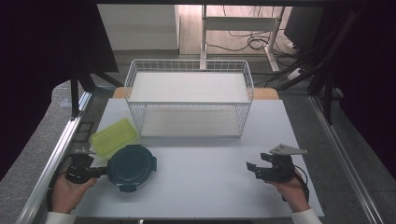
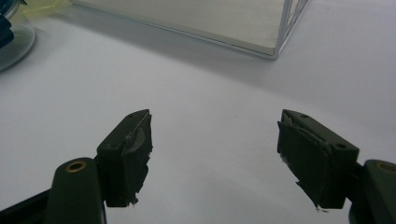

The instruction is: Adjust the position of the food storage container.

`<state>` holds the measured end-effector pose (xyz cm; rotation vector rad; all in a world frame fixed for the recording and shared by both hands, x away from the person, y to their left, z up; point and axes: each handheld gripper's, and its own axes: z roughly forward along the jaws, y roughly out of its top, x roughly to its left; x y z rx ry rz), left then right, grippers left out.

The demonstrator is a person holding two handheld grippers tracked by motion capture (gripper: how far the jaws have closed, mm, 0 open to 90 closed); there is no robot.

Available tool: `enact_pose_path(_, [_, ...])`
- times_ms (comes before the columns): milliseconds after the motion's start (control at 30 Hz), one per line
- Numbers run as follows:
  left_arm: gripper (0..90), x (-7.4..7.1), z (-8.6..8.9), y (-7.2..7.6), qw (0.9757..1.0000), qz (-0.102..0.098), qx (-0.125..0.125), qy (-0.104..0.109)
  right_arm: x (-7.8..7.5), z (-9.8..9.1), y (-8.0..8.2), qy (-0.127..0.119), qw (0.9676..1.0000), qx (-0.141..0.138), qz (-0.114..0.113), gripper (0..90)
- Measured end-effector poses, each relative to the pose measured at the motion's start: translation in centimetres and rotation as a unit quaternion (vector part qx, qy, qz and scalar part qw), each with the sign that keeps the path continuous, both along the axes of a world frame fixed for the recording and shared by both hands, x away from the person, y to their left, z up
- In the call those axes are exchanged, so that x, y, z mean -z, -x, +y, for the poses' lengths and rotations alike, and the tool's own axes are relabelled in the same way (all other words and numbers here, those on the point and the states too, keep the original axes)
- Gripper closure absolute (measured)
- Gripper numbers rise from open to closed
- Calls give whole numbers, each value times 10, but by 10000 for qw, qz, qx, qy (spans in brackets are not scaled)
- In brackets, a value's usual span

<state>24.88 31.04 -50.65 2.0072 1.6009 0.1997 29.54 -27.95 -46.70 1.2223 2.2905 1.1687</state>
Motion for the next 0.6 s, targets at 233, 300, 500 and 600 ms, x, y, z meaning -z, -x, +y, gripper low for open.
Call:
enact_pose_path(233, [900,0,-13,-5,9999,-13,132,40,0,-1,-1,4,10000,11,1,259])
enact_pose_path(300, [900,0,-17,-7,9998,-21,166,53,1,-1,-1,12,10000,17,-1,259])
enact_pose_path(500, [900,0,-27,-10,9997,-36,241,94,1,-2,-1,9,10000,54,20,259])
enact_pose_path(600, [900,0,-31,-11,9996,-31,270,110,1,-2,-1,10,10000,56,23,259])
